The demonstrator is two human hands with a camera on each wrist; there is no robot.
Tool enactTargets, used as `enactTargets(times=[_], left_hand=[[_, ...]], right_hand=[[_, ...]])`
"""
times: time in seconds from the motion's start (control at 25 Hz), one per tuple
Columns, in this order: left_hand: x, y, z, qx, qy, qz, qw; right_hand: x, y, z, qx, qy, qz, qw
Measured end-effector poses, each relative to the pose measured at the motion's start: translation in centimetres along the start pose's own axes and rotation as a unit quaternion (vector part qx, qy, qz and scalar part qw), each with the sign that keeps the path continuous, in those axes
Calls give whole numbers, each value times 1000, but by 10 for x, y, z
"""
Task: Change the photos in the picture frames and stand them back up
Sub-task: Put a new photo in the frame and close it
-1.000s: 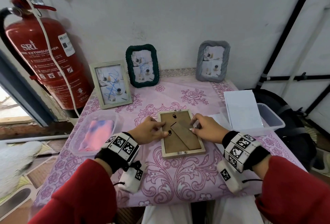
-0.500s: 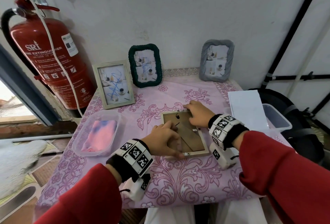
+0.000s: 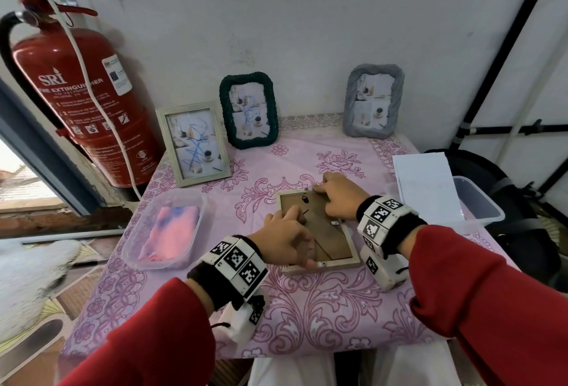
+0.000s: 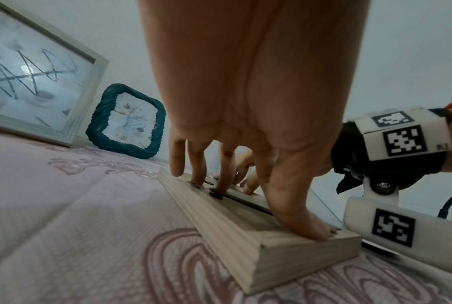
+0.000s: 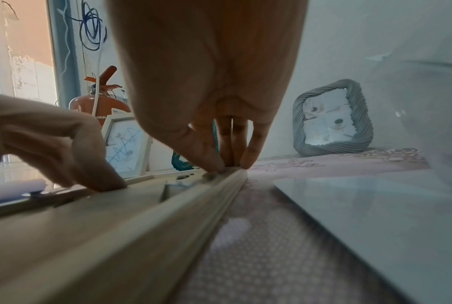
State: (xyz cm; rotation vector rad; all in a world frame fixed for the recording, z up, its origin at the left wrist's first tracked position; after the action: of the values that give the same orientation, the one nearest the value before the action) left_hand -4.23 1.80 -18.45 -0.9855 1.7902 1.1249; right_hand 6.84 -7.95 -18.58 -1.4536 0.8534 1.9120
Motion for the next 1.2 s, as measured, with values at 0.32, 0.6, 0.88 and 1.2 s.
enactTargets(times=[0.32, 0.6, 0.88, 1.2], left_hand=[[1, -5, -2, -25, -7, -20, 999], [2, -2, -1, -44, 4, -43, 998], [5, 7, -3, -11, 27, -38, 999], [7, 10, -6, -9, 44, -31, 999]], right_hand=[[3, -1, -1, -7, 14, 5, 1000], [0, 7, -5, 0, -68, -23, 997], [2, 8, -7, 7, -85, -31, 996], [2, 6, -9, 13, -104, -40, 994]])
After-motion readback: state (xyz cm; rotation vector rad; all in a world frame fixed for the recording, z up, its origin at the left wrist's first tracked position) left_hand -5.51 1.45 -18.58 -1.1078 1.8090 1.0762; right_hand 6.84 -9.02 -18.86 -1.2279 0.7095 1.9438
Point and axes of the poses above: each hand's wrist, its own y-axis away from the middle knuckle, its own x-axis out of the palm, z = x × y, the point moved 5 cm from there along -y, towards the middle knuckle, and after that the axes turned 2 degrees about -x, right-handed, at the moved point
